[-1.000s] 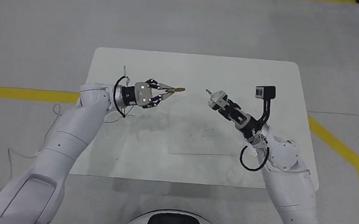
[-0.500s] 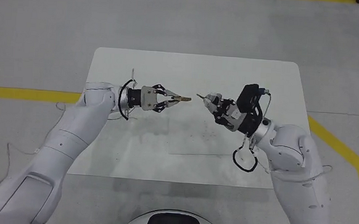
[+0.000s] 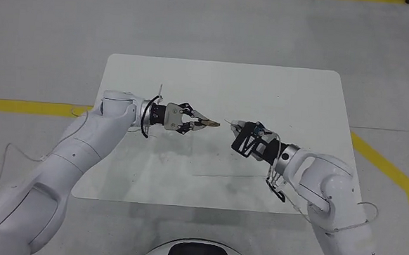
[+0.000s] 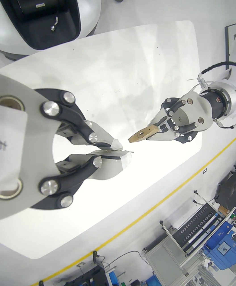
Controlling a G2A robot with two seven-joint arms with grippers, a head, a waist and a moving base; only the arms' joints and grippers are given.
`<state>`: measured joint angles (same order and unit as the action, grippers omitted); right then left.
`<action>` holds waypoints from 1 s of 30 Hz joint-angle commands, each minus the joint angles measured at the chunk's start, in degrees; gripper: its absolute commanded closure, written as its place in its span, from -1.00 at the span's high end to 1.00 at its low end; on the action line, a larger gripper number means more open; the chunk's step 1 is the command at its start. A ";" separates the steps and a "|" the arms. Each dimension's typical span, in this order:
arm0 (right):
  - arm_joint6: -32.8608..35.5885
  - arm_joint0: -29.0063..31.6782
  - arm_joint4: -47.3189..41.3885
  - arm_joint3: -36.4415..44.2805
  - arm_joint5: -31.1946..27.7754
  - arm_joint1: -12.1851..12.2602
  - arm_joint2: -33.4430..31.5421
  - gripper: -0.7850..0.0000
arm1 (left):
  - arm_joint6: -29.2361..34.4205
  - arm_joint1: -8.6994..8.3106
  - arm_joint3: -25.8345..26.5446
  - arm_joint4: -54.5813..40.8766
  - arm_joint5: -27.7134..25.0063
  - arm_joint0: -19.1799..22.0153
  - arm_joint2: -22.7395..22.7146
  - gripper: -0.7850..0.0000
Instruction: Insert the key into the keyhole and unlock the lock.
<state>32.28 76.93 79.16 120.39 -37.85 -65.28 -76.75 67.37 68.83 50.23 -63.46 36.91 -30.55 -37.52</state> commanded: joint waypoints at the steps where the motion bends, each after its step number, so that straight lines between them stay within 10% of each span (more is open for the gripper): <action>1: 0.24 0.13 1.62 0.58 -0.14 0.05 0.88 -1.00 | 0.33 0.07 -0.59 -0.50 -0.33 0.45 0.95 -1.00; 30: 2.07 -0.14 9.81 1.49 -2.14 0.78 6.94 -1.00 | 1.75 0.85 -2.04 2.61 -2.03 0.97 3.17 -1.00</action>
<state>34.40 76.71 88.87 121.79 -39.90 -64.53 -69.90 69.16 69.69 48.13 -60.91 34.96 -29.44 -34.19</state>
